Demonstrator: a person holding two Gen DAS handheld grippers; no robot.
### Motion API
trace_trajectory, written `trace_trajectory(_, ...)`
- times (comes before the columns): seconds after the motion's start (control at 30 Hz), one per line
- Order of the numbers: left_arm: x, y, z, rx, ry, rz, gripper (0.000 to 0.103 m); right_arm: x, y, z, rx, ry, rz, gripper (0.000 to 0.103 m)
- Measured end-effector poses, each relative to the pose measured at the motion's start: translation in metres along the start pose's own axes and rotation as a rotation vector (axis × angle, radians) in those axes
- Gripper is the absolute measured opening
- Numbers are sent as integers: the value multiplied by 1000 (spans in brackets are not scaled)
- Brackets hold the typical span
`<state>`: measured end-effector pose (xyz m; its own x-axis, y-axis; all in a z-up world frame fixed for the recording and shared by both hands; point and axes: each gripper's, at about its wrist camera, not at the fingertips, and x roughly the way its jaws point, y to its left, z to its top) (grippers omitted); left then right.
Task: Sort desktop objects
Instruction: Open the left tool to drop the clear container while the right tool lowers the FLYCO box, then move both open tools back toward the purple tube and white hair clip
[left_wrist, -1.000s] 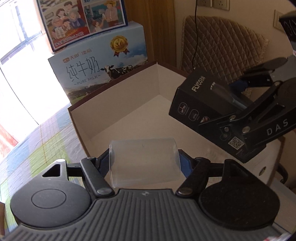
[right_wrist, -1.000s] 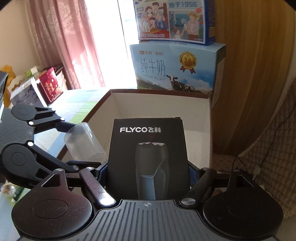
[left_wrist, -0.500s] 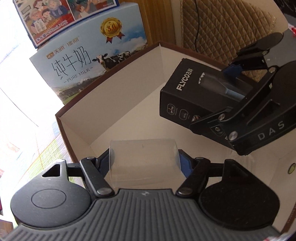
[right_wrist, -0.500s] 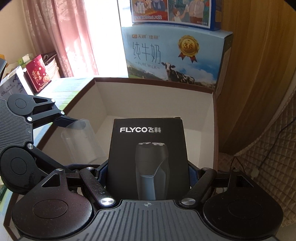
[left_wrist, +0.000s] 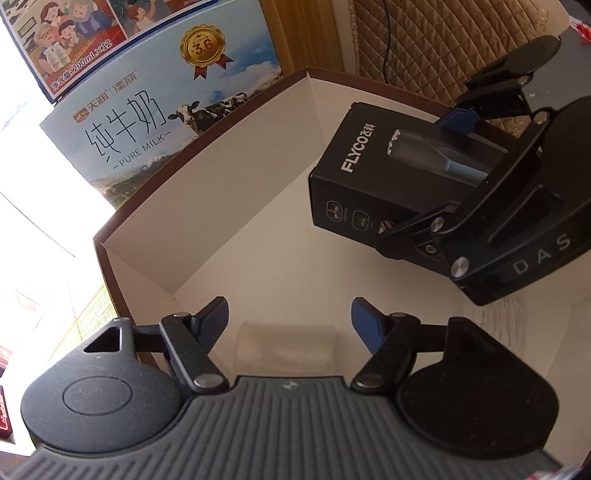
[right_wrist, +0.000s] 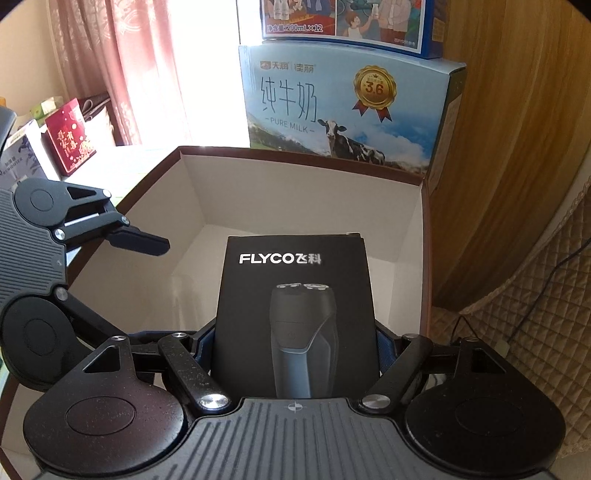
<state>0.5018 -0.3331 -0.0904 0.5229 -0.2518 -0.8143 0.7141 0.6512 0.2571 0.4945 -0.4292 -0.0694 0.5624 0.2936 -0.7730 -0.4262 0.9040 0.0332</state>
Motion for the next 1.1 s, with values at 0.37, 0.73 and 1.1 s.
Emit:
trace_trajectory(0.37,-7,4,-3,-18,-6,20,73,8,6,-2,-63,-37,-60,76)
trace_trajectory(0.73,-26,5,-12,-69,-19,16,76,-21,8,-8,-33,-73,-21,89)
trace_trajectory(1.1,-63,0,-25,-148,-47,0,80,-68,17,-35,70,-116,39,101)
